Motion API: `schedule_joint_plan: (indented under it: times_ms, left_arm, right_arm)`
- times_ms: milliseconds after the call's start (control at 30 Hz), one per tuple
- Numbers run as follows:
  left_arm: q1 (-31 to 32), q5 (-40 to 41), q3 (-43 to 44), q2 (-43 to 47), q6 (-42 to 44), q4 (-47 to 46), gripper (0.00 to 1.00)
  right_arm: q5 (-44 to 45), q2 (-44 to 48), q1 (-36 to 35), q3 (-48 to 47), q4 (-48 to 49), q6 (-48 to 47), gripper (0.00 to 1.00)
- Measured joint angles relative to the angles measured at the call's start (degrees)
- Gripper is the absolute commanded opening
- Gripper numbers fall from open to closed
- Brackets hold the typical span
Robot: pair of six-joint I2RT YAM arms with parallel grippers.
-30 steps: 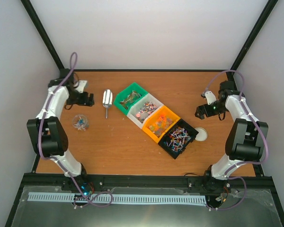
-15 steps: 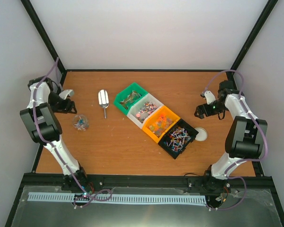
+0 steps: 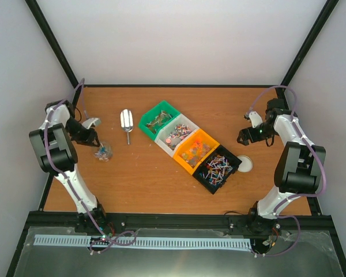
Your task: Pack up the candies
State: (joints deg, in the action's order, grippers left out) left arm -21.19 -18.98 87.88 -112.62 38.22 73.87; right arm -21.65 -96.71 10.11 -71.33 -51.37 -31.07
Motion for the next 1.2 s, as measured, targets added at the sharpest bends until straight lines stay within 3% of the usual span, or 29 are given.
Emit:
schedule_joint_plan:
  times_ms: [267,500,700,967,1200]
  left_arm:
    - [4.7,-0.1,-5.7,1.7,0.5,-2.6,0.27]
    - [12.8,-2.5,-12.9,7.7,-0.3,-3.7,0.24]
    - [21.1,-6.2,-18.7,10.1,-5.8,-5.1,0.21]
    - [32.6,-9.4,-22.8,12.8,-16.1,-10.8,0.22]
    - [42.5,-11.0,-23.0,13.3,-20.3,-14.9,0.27]
  right_arm:
    - [0.0,0.0,0.0,0.0,-0.3,0.0,0.93]
    - [0.0,0.1,0.0,0.3,-0.3,-0.7,0.9]
    - [0.9,1.6,0.1,2.8,-0.3,-2.9,0.85]
    - [4.1,5.2,1.4,7.3,-0.5,-7.5,0.72]
    - [7.3,5.6,3.3,11.3,0.2,-9.8,0.61]
